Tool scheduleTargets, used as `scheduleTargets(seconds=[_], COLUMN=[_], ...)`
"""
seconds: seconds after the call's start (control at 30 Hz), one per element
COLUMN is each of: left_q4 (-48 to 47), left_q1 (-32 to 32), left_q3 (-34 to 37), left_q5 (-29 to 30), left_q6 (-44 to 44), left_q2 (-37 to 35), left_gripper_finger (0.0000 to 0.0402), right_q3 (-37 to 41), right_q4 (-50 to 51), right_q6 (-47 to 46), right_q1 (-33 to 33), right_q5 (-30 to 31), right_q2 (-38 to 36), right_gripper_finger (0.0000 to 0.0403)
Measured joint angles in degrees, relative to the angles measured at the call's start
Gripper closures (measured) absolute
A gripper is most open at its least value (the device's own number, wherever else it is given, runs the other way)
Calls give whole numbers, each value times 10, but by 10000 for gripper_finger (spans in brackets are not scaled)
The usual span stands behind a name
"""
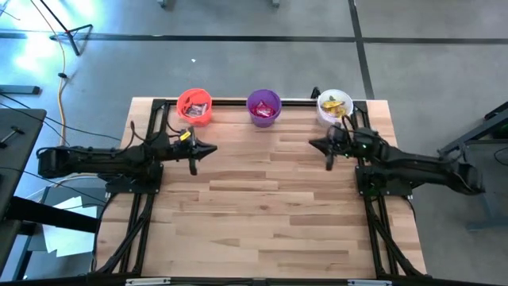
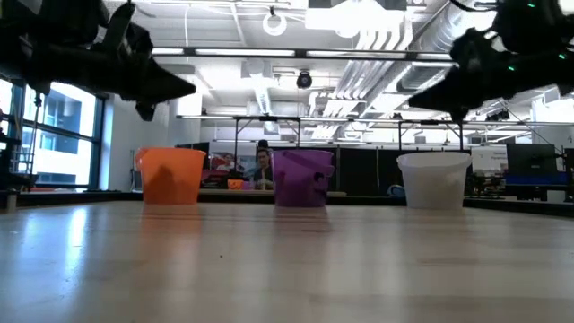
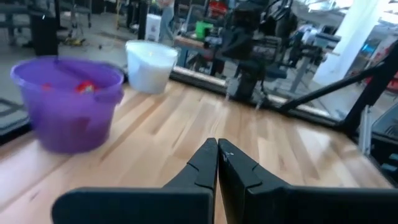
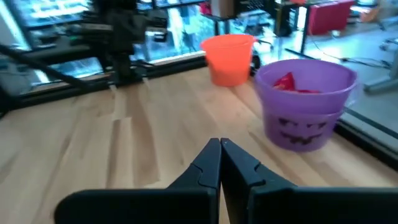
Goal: Sort candy
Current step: Return to Home Position
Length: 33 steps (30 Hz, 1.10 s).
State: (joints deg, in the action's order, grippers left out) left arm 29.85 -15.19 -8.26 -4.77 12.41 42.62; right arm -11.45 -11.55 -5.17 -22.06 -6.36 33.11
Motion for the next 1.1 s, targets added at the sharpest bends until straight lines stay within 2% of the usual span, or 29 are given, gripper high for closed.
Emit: scheduleTargets(seconds=[0.27, 0.37, 0.67, 0.97, 1.1], left_q4=[5, -15, -125, -292, -300], left_q1=[-1, -1, -1, -1, -2], left_q3=[62, 77, 76, 75, 73], left_q5=[10, 29, 55, 69, 64], left_q6=[3, -7, -41, -31, -37], left_q2=[-61, -91, -199, -409, -424], left_gripper_finger=[401, 401, 401, 401, 401], right_q3=[109, 108, 109, 108, 109], right_q4=[-9, 41, 80, 79, 77], right_q6=[-14, -2, 22, 16, 25], right_q1=[25, 41, 69, 77, 75], right_q5=[-16, 2, 7, -7, -1], right_q2=[-162, -206, -323, -331, -331], right_gripper_finger=[403, 403, 403, 403, 403])
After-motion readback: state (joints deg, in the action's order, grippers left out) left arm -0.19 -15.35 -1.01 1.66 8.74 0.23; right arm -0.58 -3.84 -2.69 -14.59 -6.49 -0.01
